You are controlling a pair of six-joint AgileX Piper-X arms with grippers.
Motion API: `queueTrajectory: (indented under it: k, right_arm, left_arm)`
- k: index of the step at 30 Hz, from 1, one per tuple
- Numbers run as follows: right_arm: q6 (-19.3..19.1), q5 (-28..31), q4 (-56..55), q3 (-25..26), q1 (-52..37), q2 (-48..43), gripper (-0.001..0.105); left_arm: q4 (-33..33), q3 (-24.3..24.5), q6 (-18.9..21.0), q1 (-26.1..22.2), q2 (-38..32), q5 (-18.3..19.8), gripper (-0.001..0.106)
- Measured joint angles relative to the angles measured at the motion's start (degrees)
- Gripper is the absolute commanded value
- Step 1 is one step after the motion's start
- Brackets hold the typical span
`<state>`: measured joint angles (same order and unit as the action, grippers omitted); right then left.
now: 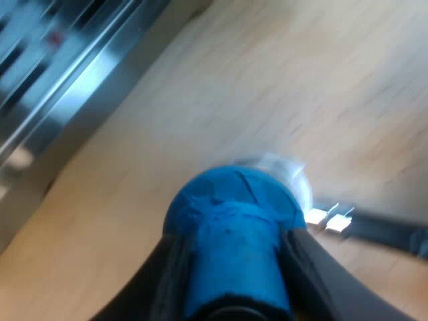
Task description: Grind coffee beans and then tamp
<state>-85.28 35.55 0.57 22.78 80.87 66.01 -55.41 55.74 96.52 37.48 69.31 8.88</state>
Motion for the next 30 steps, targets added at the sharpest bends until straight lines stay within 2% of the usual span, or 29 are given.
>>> queueTrajectory:
  k: [4,6,8,11,13,18,22,24,30]
  right_arm:
    - [-0.43,-1.49,0.57,1.87,0.00,-0.15,0.071]
    - [-2.97,-3.38,0.54,2.78,0.00,-0.15,0.071]
    - [-3.73,-5.02,0.54,3.37,0.00,-0.15,0.071]
    - [-3.89,-5.78,0.54,4.30,0.00,-0.15,0.071]
    - [-4.64,-6.43,0.54,4.47,-0.32,-0.15,0.071]
    - [-6.08,-9.29,3.65,4.45,-2.98,1.23,0.071]
    - [-6.37,-11.08,7.08,4.56,-5.10,3.24,0.071]
    - [-6.45,-12.87,8.70,4.56,-6.37,5.00,0.071]
    - [-6.45,-15.43,9.50,4.56,-6.98,7.30,0.071]
  left_arm:
    - [-2.74,-0.13,-1.43,-4.81,0.02,-0.50,0.000]
    - [-3.53,-0.90,-2.26,-8.82,0.02,-0.64,0.000]
    - [-3.51,-1.69,-2.37,-11.02,0.02,-0.64,0.000]
    - [-3.51,-3.65,-2.48,-15.31,0.02,-0.81,0.000]
    - [-3.68,-4.53,-2.46,-16.55,0.02,-1.05,0.000]
    - [-0.91,-9.31,-2.51,-23.84,0.02,-1.36,0.000]
    - [1.02,-11.63,-2.51,-25.63,0.02,-1.67,0.000]
    - [5.78,-14.17,-2.51,-25.62,0.02,-1.67,0.000]
    - [10.78,-19.74,-2.22,-25.62,0.02,-2.51,0.000]
